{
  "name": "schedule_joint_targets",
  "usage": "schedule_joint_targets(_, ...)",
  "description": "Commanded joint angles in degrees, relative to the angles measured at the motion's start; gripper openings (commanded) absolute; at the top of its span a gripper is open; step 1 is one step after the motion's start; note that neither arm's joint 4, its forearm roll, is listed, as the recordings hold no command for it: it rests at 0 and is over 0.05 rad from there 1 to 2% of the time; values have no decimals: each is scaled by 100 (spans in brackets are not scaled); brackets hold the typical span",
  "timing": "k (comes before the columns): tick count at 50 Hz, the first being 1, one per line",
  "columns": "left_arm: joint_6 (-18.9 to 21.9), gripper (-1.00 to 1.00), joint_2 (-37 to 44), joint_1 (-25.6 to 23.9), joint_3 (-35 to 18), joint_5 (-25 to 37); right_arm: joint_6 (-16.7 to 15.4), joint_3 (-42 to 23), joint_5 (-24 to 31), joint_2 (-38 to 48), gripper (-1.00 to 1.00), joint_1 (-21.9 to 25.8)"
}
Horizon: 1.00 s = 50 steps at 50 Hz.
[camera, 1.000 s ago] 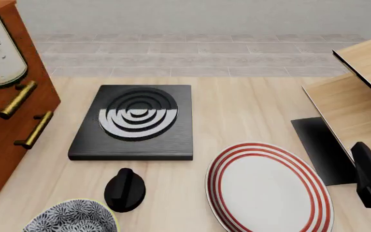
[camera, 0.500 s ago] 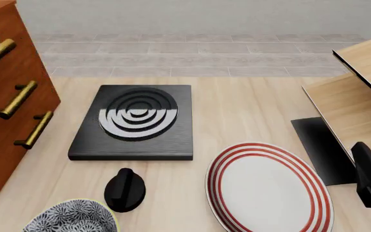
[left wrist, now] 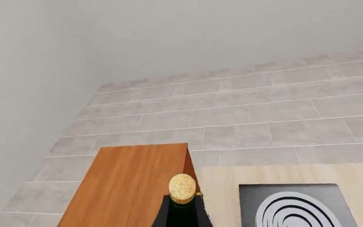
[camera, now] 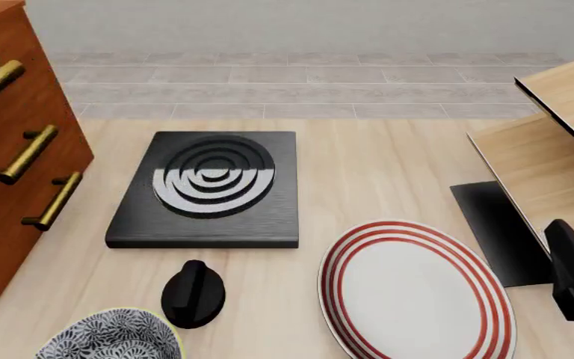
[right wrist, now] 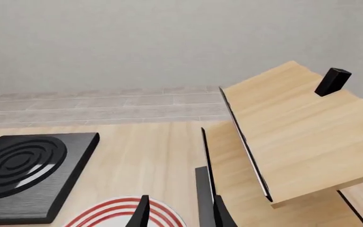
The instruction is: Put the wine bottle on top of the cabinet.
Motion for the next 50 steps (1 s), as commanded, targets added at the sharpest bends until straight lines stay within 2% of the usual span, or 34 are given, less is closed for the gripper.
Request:
schedule_joint_targets(1, 46, -100, -12, 526, 188, -185, 10, 0, 19, -32, 100, -6)
schedule_joint_targets(6, -15, -100, 62, 695, 192, -254, 13, 0, 23, -38, 100, -8)
schedule_joint_targets(9, 148, -100, 112, 835, 165, -334, 8, 0, 12, -21, 100, -3)
schedule_joint_targets(11, 52, -100, 125, 874, 167, -331, 12, 0, 16, -26, 100, -12)
schedule_joint_targets(22, 28, -100, 118, 1311, 538, -601, 20, 0, -2, 6, 100, -8)
schedule_joint_targets(29, -17, -100, 146, 1435, 600, -656, 18, 0, -5, 11, 100, -9)
schedule_joint_targets(45, 14, -100, 59, 1591, 1417, -1109, 37, 1, -18, 35, 100, -17)
schedule_joint_targets(50, 1, -100, 74, 1635, 1472, -1150, 36, 1, -16, 32, 100, -18)
